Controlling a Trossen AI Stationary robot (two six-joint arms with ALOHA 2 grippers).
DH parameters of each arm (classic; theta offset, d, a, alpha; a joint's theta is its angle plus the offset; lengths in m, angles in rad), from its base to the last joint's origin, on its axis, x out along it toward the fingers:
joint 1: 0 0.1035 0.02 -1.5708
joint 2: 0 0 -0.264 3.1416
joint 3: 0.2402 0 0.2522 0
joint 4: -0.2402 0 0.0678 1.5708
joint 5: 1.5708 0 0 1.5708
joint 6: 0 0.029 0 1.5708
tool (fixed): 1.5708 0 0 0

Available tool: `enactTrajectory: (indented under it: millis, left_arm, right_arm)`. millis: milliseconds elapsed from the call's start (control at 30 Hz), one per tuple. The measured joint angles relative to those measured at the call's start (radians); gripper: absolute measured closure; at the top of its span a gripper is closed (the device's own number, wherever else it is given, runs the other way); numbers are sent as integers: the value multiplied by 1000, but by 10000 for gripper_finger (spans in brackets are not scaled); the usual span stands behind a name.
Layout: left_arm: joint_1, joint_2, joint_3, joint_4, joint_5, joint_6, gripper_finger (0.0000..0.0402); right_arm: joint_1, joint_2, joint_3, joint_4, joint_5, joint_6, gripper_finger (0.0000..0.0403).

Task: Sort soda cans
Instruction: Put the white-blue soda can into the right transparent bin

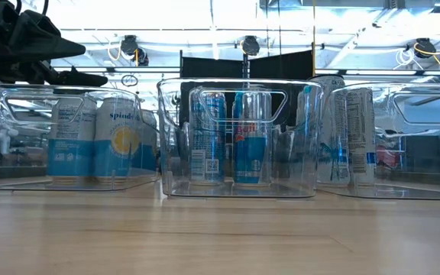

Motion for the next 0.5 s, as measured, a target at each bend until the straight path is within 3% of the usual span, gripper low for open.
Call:
enactTrajectory:
  millis: [367,500]
  left_arm:
    - [0,0,0,0,0,0,12]
    - [0,0,0,0,0,0,12]
  right_arm:
    - [-45,-185,0,-73,467,-278,157]
    - [-98,-267,0,-198,516,-290,157]
